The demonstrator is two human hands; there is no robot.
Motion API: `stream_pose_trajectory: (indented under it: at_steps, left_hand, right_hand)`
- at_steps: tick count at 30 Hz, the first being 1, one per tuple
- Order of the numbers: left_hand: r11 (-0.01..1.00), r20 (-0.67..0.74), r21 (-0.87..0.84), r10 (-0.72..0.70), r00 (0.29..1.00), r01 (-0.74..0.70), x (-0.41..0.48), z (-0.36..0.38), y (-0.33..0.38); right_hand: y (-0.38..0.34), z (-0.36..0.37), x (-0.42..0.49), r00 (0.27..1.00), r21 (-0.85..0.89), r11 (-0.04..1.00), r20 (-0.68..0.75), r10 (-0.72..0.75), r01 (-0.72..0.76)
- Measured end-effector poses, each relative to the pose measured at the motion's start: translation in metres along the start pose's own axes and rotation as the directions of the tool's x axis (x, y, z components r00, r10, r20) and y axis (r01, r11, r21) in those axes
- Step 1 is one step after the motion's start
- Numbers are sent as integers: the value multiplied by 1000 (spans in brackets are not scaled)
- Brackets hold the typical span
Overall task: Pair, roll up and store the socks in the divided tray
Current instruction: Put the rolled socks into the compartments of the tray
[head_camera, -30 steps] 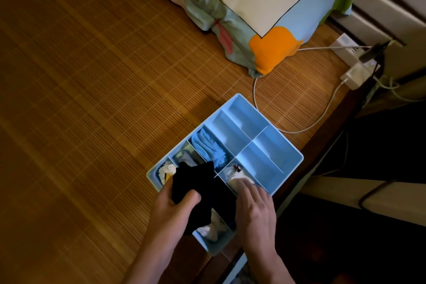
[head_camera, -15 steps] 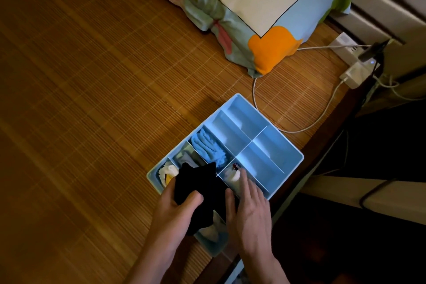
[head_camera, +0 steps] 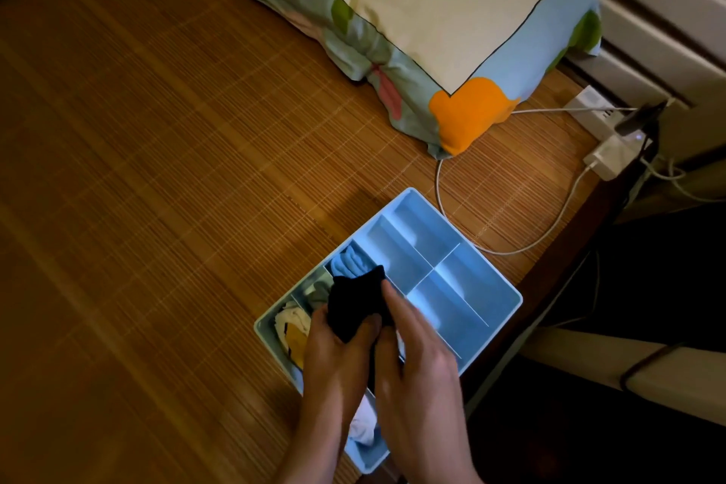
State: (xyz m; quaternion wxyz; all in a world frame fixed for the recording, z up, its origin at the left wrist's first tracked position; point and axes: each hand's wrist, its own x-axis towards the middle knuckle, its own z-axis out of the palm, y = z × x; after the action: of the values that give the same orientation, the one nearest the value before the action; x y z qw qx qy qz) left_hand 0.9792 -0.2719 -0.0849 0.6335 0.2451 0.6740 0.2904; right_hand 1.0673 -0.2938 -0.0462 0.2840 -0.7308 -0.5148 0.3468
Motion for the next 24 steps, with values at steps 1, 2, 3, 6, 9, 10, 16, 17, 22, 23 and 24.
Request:
stream_pose_trajectory:
  at_steps: [1,2,3,6,9,10,16,17,22,23,24]
  left_hand:
    - [999,23,-33,-26,999,27,2,3,3]
    - [992,55,-105,-70,996,76,6,5,6]
    - [974,75,-185,-117,990,129,8,7,11]
    - [901,115,-345,-236,965,262,22,15,23]
    - [903,60,-327,-274,960,279,33,22,25]
    - [901,53,-322,-290,955,292,35,26,26]
    - [843,207,-371,-334,920,389,45,34,36]
    - [832,237,-380,-335,912,404,47,35,38]
    - [995,48,51,-88,995,86,64,38,51]
    - [986,3,164,-7,1000,6,67,35,55]
    - [968,-27,246,57,998,-49,68,31,58]
  right_hand:
    - [-2,0,4,995,13,999,98,33,-35]
    - [-3,-1,8,982,3,998,182,54,-55]
    - [-4,-2,14,969,-12,998,239,67,-66]
    - [2,-7,31,950,-40,997,306,68,-58]
    - [6,-5,43,936,-199,979,351,27,46]
    - [6,-4,47,934,-270,960,357,23,80]
    - [11,-4,77,962,-316,943,274,-12,102]
    - [14,-4,82,966,-294,952,257,-11,88]
    - [23,-2,105,980,-319,944,198,-16,80]
    - [25,0,109,978,-347,934,206,-13,85]
    - [27,4,112,974,-389,918,226,6,85]
